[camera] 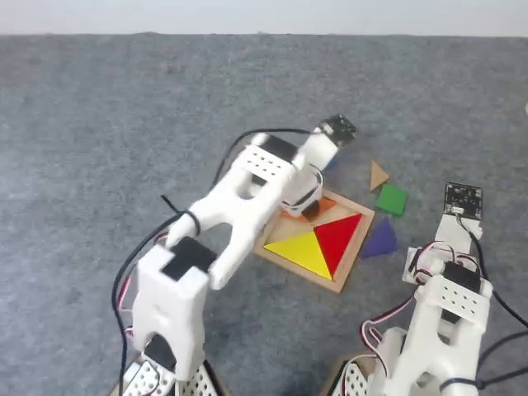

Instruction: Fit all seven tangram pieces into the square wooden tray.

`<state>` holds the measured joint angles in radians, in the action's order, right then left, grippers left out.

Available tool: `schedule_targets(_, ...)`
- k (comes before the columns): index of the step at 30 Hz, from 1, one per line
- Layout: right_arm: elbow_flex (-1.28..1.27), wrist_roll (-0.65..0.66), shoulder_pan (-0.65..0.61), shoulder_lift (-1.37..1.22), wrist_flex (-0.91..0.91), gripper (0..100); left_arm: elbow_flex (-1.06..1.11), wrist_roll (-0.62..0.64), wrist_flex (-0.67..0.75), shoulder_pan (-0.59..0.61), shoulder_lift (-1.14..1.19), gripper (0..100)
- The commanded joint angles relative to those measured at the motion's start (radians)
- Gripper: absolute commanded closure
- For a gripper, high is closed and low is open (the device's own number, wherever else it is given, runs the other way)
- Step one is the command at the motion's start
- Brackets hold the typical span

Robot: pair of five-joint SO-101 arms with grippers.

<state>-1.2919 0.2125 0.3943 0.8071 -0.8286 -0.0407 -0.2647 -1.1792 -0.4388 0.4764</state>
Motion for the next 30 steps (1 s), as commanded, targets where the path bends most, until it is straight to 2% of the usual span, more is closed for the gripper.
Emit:
schedule_targets(1, 0.011, -0.006, -0.004, 0.016, 0.019, 68.6, -0.051, 0.037, 0.043, -0.017, 0.051, 75)
schedule_targets(4, 0.011, -0.006, -0.004, 0.016, 0.019, 68.6, -0.074, 0.037, 0.032, -0.017, 0.094, 75)
schedule_targets(7, 0.011, -0.006, -0.004, 0.016, 0.019, 68.6, -0.157, 0.034, -0.064, -0.012, 0.149, 76)
schedule_targets(14, 0.011, -0.006, -0.004, 0.016, 0.019, 68.6, -0.466, 0.015, -0.318, -0.017, 0.362, 89)
schedule_targets(18, 0.011, -0.006, -0.004, 0.016, 0.019, 68.6, -0.657, 0.005, -0.437, -0.017, 0.480, 91)
schedule_targets(20, 0.011, -0.006, -0.004, 0.016, 0.019, 68.6, -0.751, 0.003, -0.471, -0.011, 0.523, 95)
schedule_targets(22, 0.011, -0.006, -0.004, 0.016, 0.019, 68.6, -0.837, 0.005, -0.502, -0.009, 0.542, 99)
schedule_targets(26, 0.011, -0.006, -0.004, 0.016, 0.019, 68.6, -0.987, 0.008, -0.578, -0.014, 0.519, 99)
schedule_targets(30, 0.011, -0.006, -0.004, 0.016, 0.019, 68.6, -1.013, 0.009, -0.578, 0.005, 0.440, 98)
